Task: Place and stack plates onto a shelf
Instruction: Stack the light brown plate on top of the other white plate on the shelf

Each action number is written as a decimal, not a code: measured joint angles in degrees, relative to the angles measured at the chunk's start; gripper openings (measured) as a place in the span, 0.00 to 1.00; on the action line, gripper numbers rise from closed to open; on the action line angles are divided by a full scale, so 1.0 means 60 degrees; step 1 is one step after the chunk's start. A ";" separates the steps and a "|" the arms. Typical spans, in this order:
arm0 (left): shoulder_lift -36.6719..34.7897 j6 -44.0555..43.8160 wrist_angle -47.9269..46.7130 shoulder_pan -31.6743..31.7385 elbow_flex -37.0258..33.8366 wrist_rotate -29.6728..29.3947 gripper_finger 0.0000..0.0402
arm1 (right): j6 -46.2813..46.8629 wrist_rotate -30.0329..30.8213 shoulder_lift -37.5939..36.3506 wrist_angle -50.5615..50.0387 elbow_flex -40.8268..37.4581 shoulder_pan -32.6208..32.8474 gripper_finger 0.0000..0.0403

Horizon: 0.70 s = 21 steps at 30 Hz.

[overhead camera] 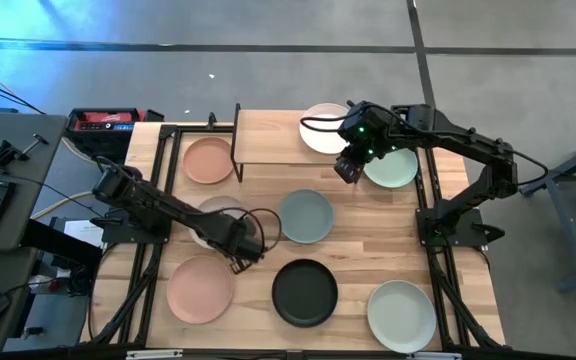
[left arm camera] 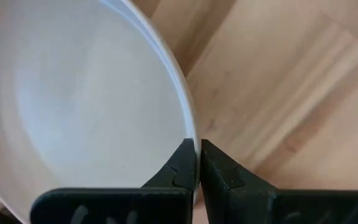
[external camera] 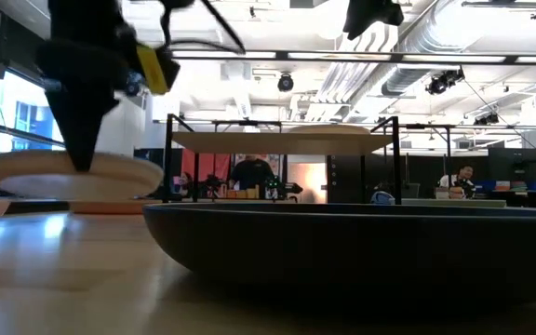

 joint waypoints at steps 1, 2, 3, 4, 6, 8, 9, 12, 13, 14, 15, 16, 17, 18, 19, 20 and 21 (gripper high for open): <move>-0.0003 0.0129 -0.0176 -0.0105 0.0141 -0.0063 0.00 | 0.0088 0.0000 0.0000 0.0000 0.0000 0.0000 0.19; -0.0004 0.0294 -0.0353 -0.0206 0.0281 -0.0102 0.00 | 0.0173 0.0001 0.0000 0.0000 0.0000 -0.0002 0.19; -0.0004 0.0435 -0.0531 -0.0297 0.0416 -0.0129 0.00 | 0.0201 0.0003 0.0000 0.0000 0.0000 0.0000 0.19; -0.0004 0.0577 -0.0721 -0.0391 0.0550 -0.0141 0.00 | 0.0233 0.0001 0.0000 0.0000 0.0000 0.0000 0.19; -0.0004 0.0872 -0.1037 -0.0556 0.0800 -0.0150 0.00 | 0.0347 0.0003 0.0000 0.0000 0.0000 0.0000 0.19; -0.0004 0.1216 -0.1289 -0.0719 0.1017 -0.0190 0.00 | 0.0530 0.0000 0.0000 0.0000 0.0000 0.0000 0.19; -0.0004 0.1396 -0.1440 -0.0797 0.1134 -0.0249 0.00 | 0.0653 -0.0001 0.0000 0.0000 0.0000 0.0000 0.19; -0.0004 0.2014 -0.1931 -0.1039 0.1500 -0.0528 0.00 | 0.1072 0.0007 0.0000 0.0000 0.0001 0.0080 0.19; -0.0004 0.2252 -0.2073 -0.1111 0.1610 -0.0636 0.00 | 0.1258 0.0018 0.0000 0.0000 0.0000 0.0127 0.19; -0.0004 0.2497 -0.2225 -0.1187 0.1722 -0.0724 0.00 | 0.1421 0.0018 0.0000 0.0000 0.0000 0.0194 0.19; -0.0004 0.2747 -0.2394 -0.1257 0.1850 -0.0823 0.00 | 0.1621 0.0008 0.0000 0.0000 0.0000 0.0266 0.19; -0.0004 0.3015 -0.2539 -0.1322 0.1975 -0.0925 0.00 | 0.1834 0.0001 0.0000 0.0000 0.0000 0.0342 0.19; -0.0004 0.3296 -0.2652 -0.1386 0.2094 -0.1038 0.00 | 0.2045 -0.0001 0.0000 0.0000 0.0000 0.0425 0.19; -0.0004 0.3582 -0.2754 -0.1453 0.2207 -0.1153 0.00 | 0.2263 -0.0004 0.0000 0.0000 0.0000 0.0518 0.19; -0.0004 0.3875 -0.2832 -0.1512 0.2308 -0.1250 0.00 | 0.2467 -0.0001 0.0000 0.0000 0.0000 0.0616 0.19; -0.0004 0.4143 -0.2904 -0.1570 0.2403 -0.1323 0.00 | 0.2658 -0.0001 0.0000 0.0000 0.0000 0.0714 0.19; -0.0004 0.4409 -0.2979 -0.1629 0.2505 -0.1407 0.00 | 0.2850 0.0000 0.0000 0.0000 0.0000 0.0812 0.19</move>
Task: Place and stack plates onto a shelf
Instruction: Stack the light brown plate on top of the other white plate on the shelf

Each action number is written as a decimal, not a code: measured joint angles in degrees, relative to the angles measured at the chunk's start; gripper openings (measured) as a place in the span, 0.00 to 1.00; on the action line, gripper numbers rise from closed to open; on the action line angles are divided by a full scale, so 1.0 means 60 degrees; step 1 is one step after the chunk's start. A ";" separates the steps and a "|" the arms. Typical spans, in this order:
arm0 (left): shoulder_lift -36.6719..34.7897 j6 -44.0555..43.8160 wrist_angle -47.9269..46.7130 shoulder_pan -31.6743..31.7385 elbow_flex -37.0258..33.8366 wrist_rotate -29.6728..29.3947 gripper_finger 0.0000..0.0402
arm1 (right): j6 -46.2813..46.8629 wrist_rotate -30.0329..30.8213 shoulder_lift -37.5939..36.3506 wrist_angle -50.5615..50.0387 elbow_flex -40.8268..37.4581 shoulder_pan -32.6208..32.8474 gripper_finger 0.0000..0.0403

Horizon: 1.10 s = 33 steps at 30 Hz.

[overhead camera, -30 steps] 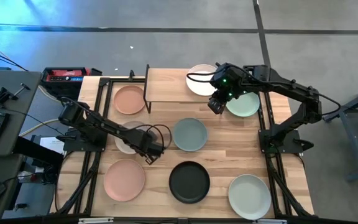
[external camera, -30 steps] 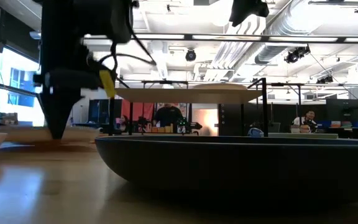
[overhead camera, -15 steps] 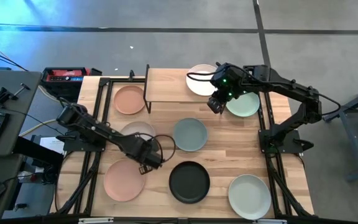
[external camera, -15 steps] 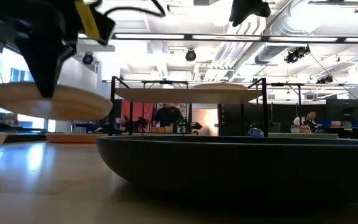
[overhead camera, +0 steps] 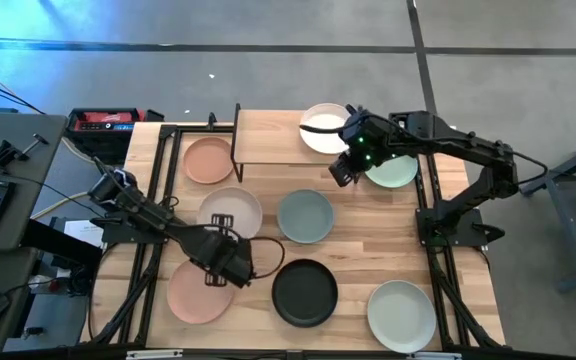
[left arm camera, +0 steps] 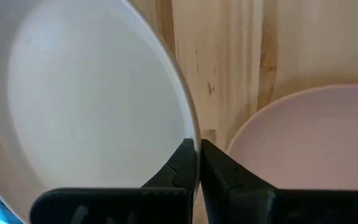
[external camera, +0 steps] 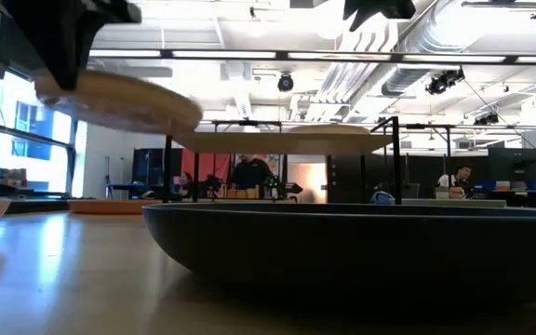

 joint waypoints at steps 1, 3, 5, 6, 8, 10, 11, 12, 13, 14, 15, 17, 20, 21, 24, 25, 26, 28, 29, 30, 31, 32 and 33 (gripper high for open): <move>0.0000 0.0313 -0.0062 -0.0054 0.0110 -0.0100 0.00 | 0.0216 0.0004 0.0000 0.0001 0.0000 0.0111 0.19; -0.0004 0.0899 -0.0161 -0.0154 0.0328 -0.0315 0.00 | 0.0634 -0.0001 0.0000 0.0002 0.0000 0.0341 0.19; -0.0004 0.1397 -0.0222 -0.0244 0.0539 -0.0548 0.00 | 0.1072 -0.0008 0.0000 0.0000 0.0000 0.0579 0.19; -0.0004 0.1659 -0.0221 -0.0278 0.0637 -0.0661 0.00 | 0.1315 -0.0008 0.0000 0.0000 0.0000 0.0705 0.19; -0.0004 0.2230 -0.0244 -0.0353 0.0830 -0.0868 0.00 | 0.1838 -0.0003 0.0000 0.0003 0.0000 0.0986 0.19; -0.0004 0.2805 -0.0249 -0.0421 0.1032 -0.1144 0.00 | 0.2333 0.0001 0.0000 0.0004 0.0000 0.1288 0.19; -0.0004 0.3091 -0.0259 -0.0455 0.1111 -0.1272 0.00 | 0.2573 -0.0004 0.0000 0.0004 0.0000 0.1455 0.19; -0.0004 0.3360 -0.0252 -0.0486 0.1189 -0.1420 0.00 | 0.2811 -0.0004 0.0000 0.0004 0.0000 0.1611 0.19; -0.0004 0.3619 -0.0248 -0.0497 0.1264 -0.1545 0.00 | 0.3064 0.0009 0.0000 0.0003 0.0000 0.1780 0.19; -0.0004 0.3863 -0.0248 -0.0522 0.1332 -0.1659 0.00 | 0.3335 0.0062 0.0000 0.0004 0.0000 0.1953 0.19; -0.0004 0.4103 -0.0250 -0.0539 0.1402 -0.1761 0.00 | 0.3585 0.0143 0.0000 0.0004 0.0000 0.2136 0.19; -0.0004 0.4580 -0.0230 -0.0539 0.1539 -0.1925 0.00 | 0.4094 0.0421 0.0000 0.0004 0.0000 0.2485 0.19; -0.0004 0.5185 -0.0179 -0.0535 0.1723 -0.2100 0.00 | 0.4802 0.0843 0.0055 0.0001 0.0002 0.3011 0.19; -0.0004 0.5382 -0.0176 -0.0535 0.1786 -0.2174 0.00 | 0.4992 0.0932 0.0091 0.0005 0.0004 0.3169 0.19; -0.0007 0.5934 -0.0147 -0.0535 0.1915 -0.2489 0.00 | 0.5475 0.1176 0.0235 0.0006 0.0000 0.3612 0.19; -0.0007 0.6106 -0.0136 -0.0535 0.1947 -0.2573 0.00 | 0.5608 0.1253 0.0312 0.0045 0.0000 0.3719 0.19; -0.0007 0.6289 -0.0093 -0.0535 0.1977 -0.2633 0.00 | 0.5714 0.1301 0.0364 0.0081 0.0000 0.3816 0.19; -0.0007 0.6631 0.0011 -0.0535 0.1990 -0.2701 0.00 | 0.5917 0.1331 0.0535 0.0092 0.0000 0.4006 0.19; -0.0007 0.6814 0.0078 -0.0535 0.1994 -0.2738 0.00 | 0.5935 0.1350 0.0620 0.0107 0.0000 0.4068 0.19; -0.0007 0.6988 0.0158 -0.0535 0.1994 -0.2742 0.00 | 0.5938 0.1404 0.0719 0.0135 0.0000 0.4140 0.19; -0.0007 0.7135 0.0187 -0.0535 0.1994 -0.2739 0.00 | 0.5949 0.1491 0.0814 0.0181 0.0000 0.4199 0.19; -0.0007 0.7227 0.0215 -0.0535 0.1994 -0.2746 0.00 | 0.5949 0.1564 0.0919 0.0228 0.0000 0.4247 0.19; -0.0007 0.7336 0.0271 -0.0535 0.1994 -0.2750 0.00 | 0.5940 0.1589 0.1021 0.0313 0.0000 0.4287 0.19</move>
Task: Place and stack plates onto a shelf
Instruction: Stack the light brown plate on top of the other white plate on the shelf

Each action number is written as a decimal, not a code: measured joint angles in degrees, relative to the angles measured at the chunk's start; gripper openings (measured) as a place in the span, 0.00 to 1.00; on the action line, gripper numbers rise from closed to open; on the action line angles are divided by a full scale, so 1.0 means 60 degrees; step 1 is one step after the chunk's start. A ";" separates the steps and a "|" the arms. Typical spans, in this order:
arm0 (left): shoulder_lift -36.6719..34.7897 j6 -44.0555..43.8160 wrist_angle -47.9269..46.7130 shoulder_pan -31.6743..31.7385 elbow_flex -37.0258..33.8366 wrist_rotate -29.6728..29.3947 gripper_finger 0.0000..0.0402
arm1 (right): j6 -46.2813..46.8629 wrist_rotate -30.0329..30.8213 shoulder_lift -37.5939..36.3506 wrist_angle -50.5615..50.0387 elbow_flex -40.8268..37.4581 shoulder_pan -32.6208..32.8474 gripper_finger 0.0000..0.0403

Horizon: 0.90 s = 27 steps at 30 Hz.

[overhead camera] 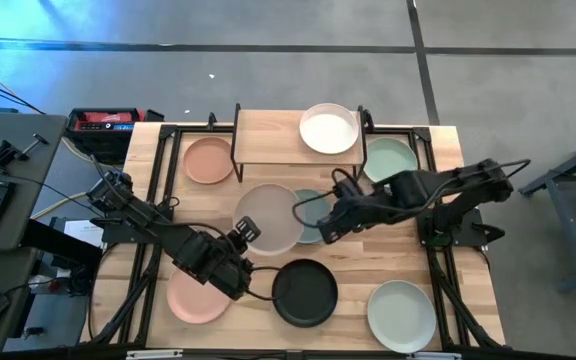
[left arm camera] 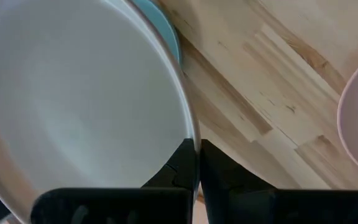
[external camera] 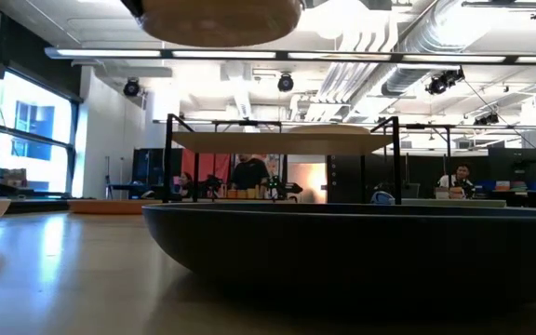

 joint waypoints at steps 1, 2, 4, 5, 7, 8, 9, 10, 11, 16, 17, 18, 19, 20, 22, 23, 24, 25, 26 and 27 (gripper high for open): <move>0.0000 0.0084 0.0042 0.0000 0.0000 0.0001 0.00 | -0.0010 0.0035 0.0096 0.0083 0.0000 0.0029 0.20; 0.0000 0.0143 0.0057 0.0000 0.0000 -0.0003 0.00 | -0.0034 0.0057 0.0199 0.0148 0.0000 0.0037 0.20; 0.0000 0.0242 0.0085 0.0000 0.0002 -0.0003 0.00 | -0.0149 0.0057 0.0368 0.0377 0.0000 0.0040 0.21; 0.0000 0.0249 0.0079 0.0000 0.0004 -0.0003 0.00 | -0.0238 0.0061 0.0426 0.0449 0.0000 0.0034 0.23; 0.0000 0.0254 0.0081 0.0000 0.0004 -0.0003 0.00 | -0.0312 0.0140 0.0526 0.0646 0.0000 0.0020 0.26; 0.0000 0.0264 0.0079 0.0000 0.0004 -0.0003 0.00 | -0.0320 0.0244 0.0544 0.0752 0.0000 0.0020 0.28; 0.0000 0.0284 0.0074 0.0000 0.0004 -0.0001 0.00 | -0.0320 0.0398 0.0549 0.0805 0.0000 0.0019 0.30; 0.0000 0.0291 0.0074 0.0000 0.0006 -0.0003 0.00 | -0.0313 0.0605 0.0545 0.0880 0.0000 0.0019 0.32; 0.0000 0.0291 0.0078 0.0000 0.0007 -0.0003 0.00 | -0.0294 0.0799 0.0538 0.0995 0.0000 0.0019 0.33; 0.0000 0.0343 0.0126 -0.0007 0.0007 0.0001 0.00 | -0.0333 0.1019 0.0538 0.1195 0.0000 -0.0154 0.37; 0.0000 0.0437 0.0195 -0.0007 0.0007 -0.0003 0.00 | -0.0340 0.1004 0.0562 0.1198 0.0000 -0.0243 0.37; 0.0000 0.0552 0.0296 -0.0007 0.0007 -0.0007 0.00 | -0.0340 0.1007 0.0580 0.1231 0.0000 -0.0324 0.37; 0.0000 0.0652 0.0386 -0.0007 0.0007 -0.0034 0.00 | -0.0344 0.1000 0.0595 0.1258 0.0000 -0.0389 0.37; 0.0000 0.0743 0.0462 -0.0007 0.0007 -0.0057 0.00 | -0.0344 0.0988 0.0596 0.1267 0.0000 -0.0459 0.37; 0.0000 0.0857 0.0626 -0.0007 0.0007 -0.0078 0.00 | -0.0478 0.0948 0.0596 0.1304 0.0000 -0.0583 0.37; 0.0000 0.0891 0.0642 -0.0007 0.0007 -0.0089 0.00 | -0.0537 0.0892 0.0596 0.1329 0.0000 -0.0635 0.37; 0.0000 0.0888 0.0642 -0.0007 0.0007 -0.0119 0.00 | -0.0577 0.0869 0.0596 0.1349 0.0000 -0.0675 0.37; 0.0000 0.0891 0.0651 -0.0007 0.0007 -0.0180 0.00 | -0.0592 0.0868 0.0596 0.1384 0.0000 -0.0696 0.37; 0.0000 0.0892 0.0662 -0.0007 0.0007 -0.0243 0.00 | -0.0597 0.0835 0.0596 0.1423 0.0000 -0.0719 0.37; 0.0000 0.0917 0.0672 -0.0007 0.0007 -0.0281 0.00 | -0.0624 0.0751 0.0596 0.1432 0.0000 -0.0758 0.37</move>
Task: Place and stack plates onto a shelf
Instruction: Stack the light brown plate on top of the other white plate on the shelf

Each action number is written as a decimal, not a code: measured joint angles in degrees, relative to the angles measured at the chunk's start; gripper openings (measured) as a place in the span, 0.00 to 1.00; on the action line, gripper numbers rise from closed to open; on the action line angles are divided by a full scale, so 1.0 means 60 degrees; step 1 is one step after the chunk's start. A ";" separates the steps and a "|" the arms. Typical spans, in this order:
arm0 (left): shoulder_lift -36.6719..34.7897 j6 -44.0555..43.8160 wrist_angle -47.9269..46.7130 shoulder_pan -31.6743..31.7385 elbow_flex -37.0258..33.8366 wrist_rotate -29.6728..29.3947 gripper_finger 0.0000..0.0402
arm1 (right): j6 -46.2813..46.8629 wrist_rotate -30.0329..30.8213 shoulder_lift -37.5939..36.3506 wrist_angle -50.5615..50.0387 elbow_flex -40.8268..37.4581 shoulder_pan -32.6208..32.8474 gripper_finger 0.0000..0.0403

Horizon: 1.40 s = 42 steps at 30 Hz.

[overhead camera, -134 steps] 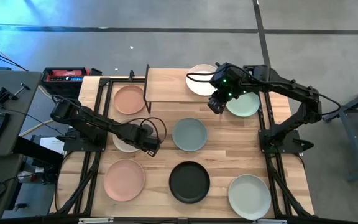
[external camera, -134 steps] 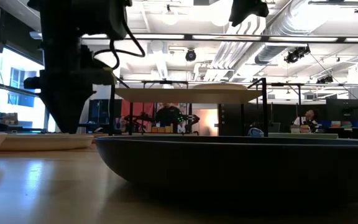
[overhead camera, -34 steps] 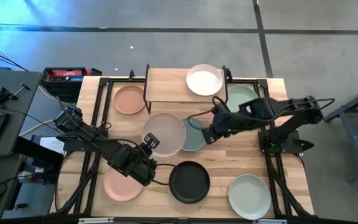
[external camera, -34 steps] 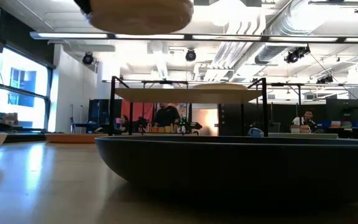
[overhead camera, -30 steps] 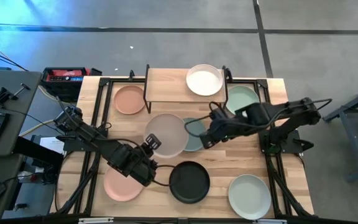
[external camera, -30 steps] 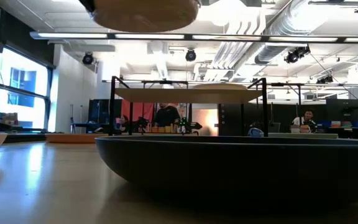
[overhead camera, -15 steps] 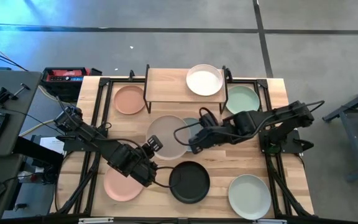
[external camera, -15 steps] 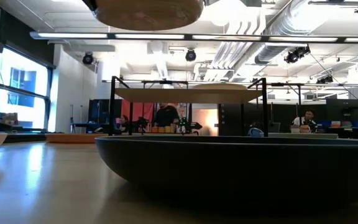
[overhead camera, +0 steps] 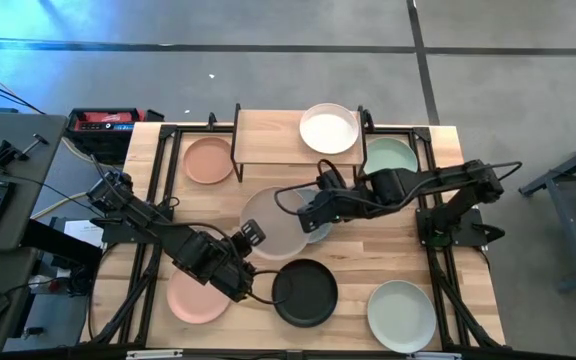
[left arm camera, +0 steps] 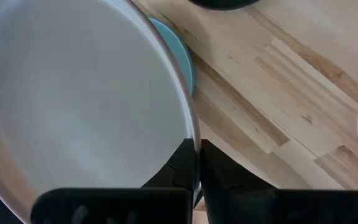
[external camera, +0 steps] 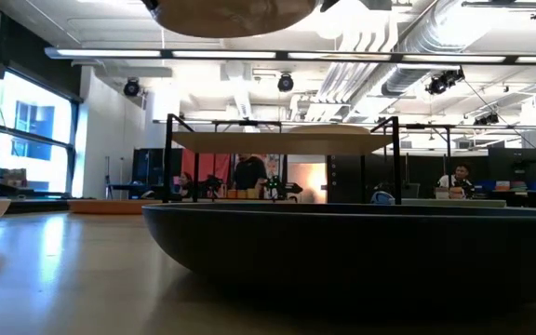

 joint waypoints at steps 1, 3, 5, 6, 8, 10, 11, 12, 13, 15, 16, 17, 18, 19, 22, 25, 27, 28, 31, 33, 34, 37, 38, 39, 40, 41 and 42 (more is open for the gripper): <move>0.0000 0.0037 0.0016 0.0004 0.0000 -0.0041 0.00 | -0.0090 -0.0118 0.0000 -0.0007 0.0000 -0.0012 0.37; 0.0000 0.0073 0.0092 0.0006 0.0000 -0.0171 0.00 | -0.0201 -0.0343 0.0000 -0.0007 0.0000 -0.0058 0.37; 0.0000 0.0072 0.0122 0.0007 0.0000 -0.0217 0.00 | -0.0222 -0.0361 0.0000 -0.0007 0.0000 -0.0064 0.37; 0.0000 0.0070 0.0120 0.0007 0.0000 -0.0217 0.00 | -0.0222 -0.0352 0.0000 -0.0007 0.0000 -0.0060 0.37; 0.0000 0.0069 0.0127 0.0011 0.0000 -0.0220 0.00 | -0.0222 -0.0380 0.0000 -0.0007 0.0000 -0.0060 0.37; 0.0000 0.0069 0.0165 0.0025 0.0000 -0.0234 0.00 | -0.0222 -0.0523 0.0000 -0.0007 0.0000 -0.0060 0.35; 0.0000 0.0069 0.0202 0.0025 0.0000 -0.0253 0.00 | -0.0222 -0.0558 0.0000 -0.0007 0.0000 -0.0060 0.34; 0.0000 0.0069 0.0229 0.0025 0.0000 -0.0260 0.00 | -0.0222 -0.0556 0.0000 -0.0007 0.0000 -0.0060 0.32; 0.0000 0.0069 0.0263 0.0025 0.0000 -0.0259 0.00 | -0.0222 -0.0556 0.0000 -0.0007 0.0000 -0.0060 0.30; 0.0000 0.0117 0.0427 0.0025 0.0000 -0.0260 0.00 | -0.0222 -0.0557 0.0000 -0.0007 0.0000 -0.0060 0.26; 0.0000 0.0150 0.0491 0.0023 0.0000 -0.0260 0.00 | -0.0222 -0.0560 0.0000 -0.0010 0.0000 -0.0060 0.23; 0.0000 0.0146 0.0521 0.0022 0.0000 -0.0259 0.00 | -0.0222 -0.0556 0.0000 -0.0012 0.0000 -0.0060 0.21; 0.0000 0.0142 0.0520 0.0022 0.0000 -0.0257 0.00 | -0.0222 -0.0556 0.0000 -0.0022 0.0000 -0.0064 0.18; 0.0000 0.0139 0.0513 0.0022 0.0000 -0.0257 0.00 | -0.0222 -0.0556 0.0000 -0.0025 0.0000 -0.0061 0.15; 0.0000 0.0135 0.0509 0.0022 0.0000 -0.0253 0.00 | -0.0222 -0.0552 0.0000 -0.0044 0.0000 -0.0060 0.07; 0.0000 0.0120 0.0528 0.0015 0.0000 -0.0257 0.00 | -0.0188 -0.0546 0.0000 -0.0051 0.0000 -0.0065 0.02; 0.0000 0.0119 0.0528 0.0018 0.0000 -0.0257 0.00 | -0.0096 -0.0538 0.0000 -0.0051 -0.0004 -0.0068 0.02; 0.0000 0.0108 0.0528 0.0016 0.0000 -0.0257 0.00 | -0.0039 -0.0541 0.0000 -0.0051 -0.0004 -0.0068 0.02; 0.0000 -0.0073 0.0556 0.0015 0.0000 -0.0253 0.02 | 0.0001 -0.0540 0.0000 -0.0049 -0.0004 -0.0066 0.01; 0.0000 -0.0200 0.0559 0.0015 0.0000 -0.0253 0.03 | 0.0128 -0.0541 0.0000 -0.0042 -0.0004 -0.0068 0.01; 0.0000 -0.0233 0.0557 0.0015 0.0000 -0.0253 0.03 | 0.0135 -0.0545 0.0000 -0.0040 -0.0004 -0.0067 0.00; 0.0000 -0.0259 0.0553 0.0015 0.0000 -0.0227 0.04 | 0.0319 -0.0560 0.0000 -0.0036 -0.0004 -0.0064 0.00; 0.0000 -0.0268 0.0553 0.0015 0.0000 -0.0224 0.05 | 0.0339 -0.0560 0.0000 -0.0033 -0.0004 -0.0064 0.00; 0.0000 -0.0299 0.0549 0.0015 0.0000 -0.0220 0.05 | 0.0357 -0.0565 0.0000 -0.0033 -0.0004 -0.0064 0.00; 0.0000 -0.0391 0.0549 0.0015 0.0000 -0.0221 0.05 | 0.0380 -0.0572 0.0000 -0.0028 -0.0004 -0.0064 0.00; 0.0000 -0.0487 0.0549 0.0018 0.0000 -0.0218 0.06 | 0.0433 -0.0582 0.0000 -0.0028 -0.0004 -0.0063 0.00; 0.0000 -0.0608 0.0547 0.0018 0.0000 -0.0217 0.07 | 0.0506 -0.0592 0.0000 -0.0029 -0.0004 -0.0060 0.00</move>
